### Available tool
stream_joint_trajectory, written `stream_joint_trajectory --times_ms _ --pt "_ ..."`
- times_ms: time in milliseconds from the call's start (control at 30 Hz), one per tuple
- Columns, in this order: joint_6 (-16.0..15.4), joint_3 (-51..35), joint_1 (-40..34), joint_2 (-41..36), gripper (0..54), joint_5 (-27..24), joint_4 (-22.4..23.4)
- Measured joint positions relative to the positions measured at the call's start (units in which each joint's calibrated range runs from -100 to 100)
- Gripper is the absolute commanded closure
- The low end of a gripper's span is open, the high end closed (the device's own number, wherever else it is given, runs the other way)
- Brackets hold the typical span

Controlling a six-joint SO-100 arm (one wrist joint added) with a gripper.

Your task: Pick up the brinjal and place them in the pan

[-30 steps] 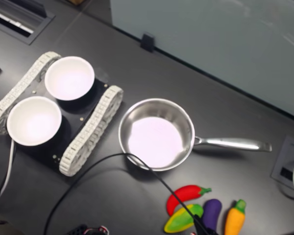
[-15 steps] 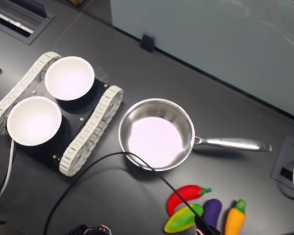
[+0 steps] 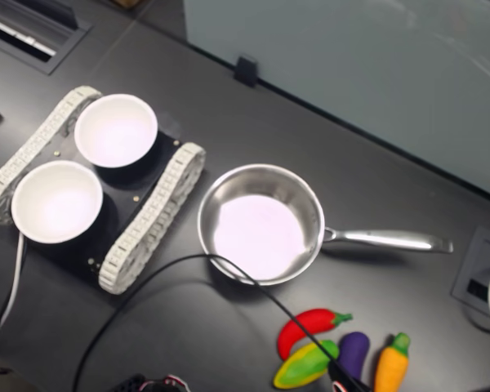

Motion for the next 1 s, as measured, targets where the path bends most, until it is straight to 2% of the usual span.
stream_joint_trajectory --times_ms 733,1000 --pt "1.3 0.0 -2.6 5.8 17.6 0.1 -4.6" --pt "1.4 0.0 -3.7 6.4 19.9 0.2 -6.8"
